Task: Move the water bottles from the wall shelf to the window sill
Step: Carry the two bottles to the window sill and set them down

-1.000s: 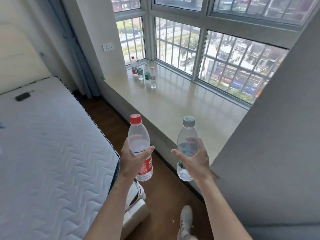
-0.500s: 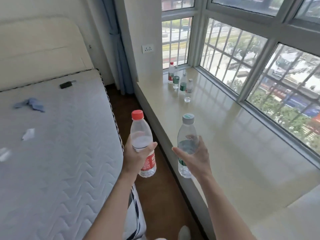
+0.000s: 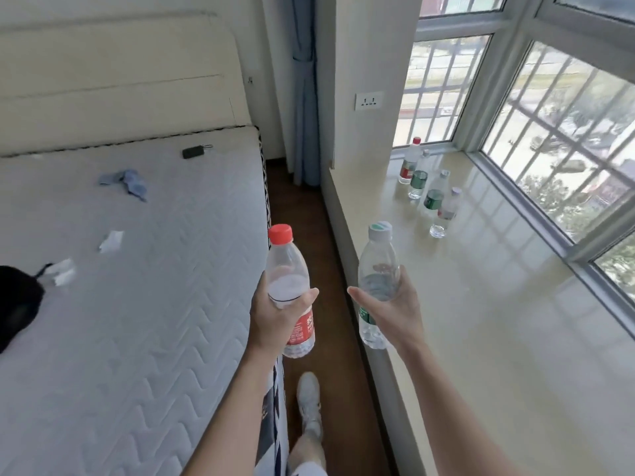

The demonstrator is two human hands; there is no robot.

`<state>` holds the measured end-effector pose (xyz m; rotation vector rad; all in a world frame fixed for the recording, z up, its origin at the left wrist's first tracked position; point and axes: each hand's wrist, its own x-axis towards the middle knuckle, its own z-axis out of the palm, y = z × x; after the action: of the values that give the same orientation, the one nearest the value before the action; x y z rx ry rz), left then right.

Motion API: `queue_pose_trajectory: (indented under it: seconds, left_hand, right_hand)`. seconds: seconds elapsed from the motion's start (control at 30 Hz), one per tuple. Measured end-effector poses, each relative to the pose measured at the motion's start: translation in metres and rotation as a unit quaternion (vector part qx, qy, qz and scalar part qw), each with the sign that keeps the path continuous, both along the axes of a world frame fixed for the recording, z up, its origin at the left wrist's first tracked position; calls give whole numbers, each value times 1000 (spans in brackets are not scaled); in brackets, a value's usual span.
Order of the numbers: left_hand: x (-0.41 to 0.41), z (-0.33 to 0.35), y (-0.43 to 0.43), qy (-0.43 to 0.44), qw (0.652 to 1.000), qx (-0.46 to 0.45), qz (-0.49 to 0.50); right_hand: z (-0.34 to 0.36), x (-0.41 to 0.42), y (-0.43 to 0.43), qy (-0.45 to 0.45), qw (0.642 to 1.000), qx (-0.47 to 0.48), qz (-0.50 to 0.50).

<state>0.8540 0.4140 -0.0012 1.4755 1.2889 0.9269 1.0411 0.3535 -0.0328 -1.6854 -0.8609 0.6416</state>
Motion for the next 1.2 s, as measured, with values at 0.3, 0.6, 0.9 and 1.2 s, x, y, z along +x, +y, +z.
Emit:
queue_pose_trajectory:
  seconds: [0.3,0.6,0.9,1.2]
  left_hand:
    - [31,0,180,-29,999,14,-3]
    - [72,4,322,-17,997,-12,-73]
    - [154,-13,400,-39,985,-14,-165]
    - [291,-21,448,-23,953,-32,-301]
  right_hand:
    - [6,31,183,-27,999,3,24]
    - [16,65,302,-29,999,-5,-21]
    - [2,145,334,-17,991,-37,-124]
    - [-13,241,352,19,967,-8,-254]
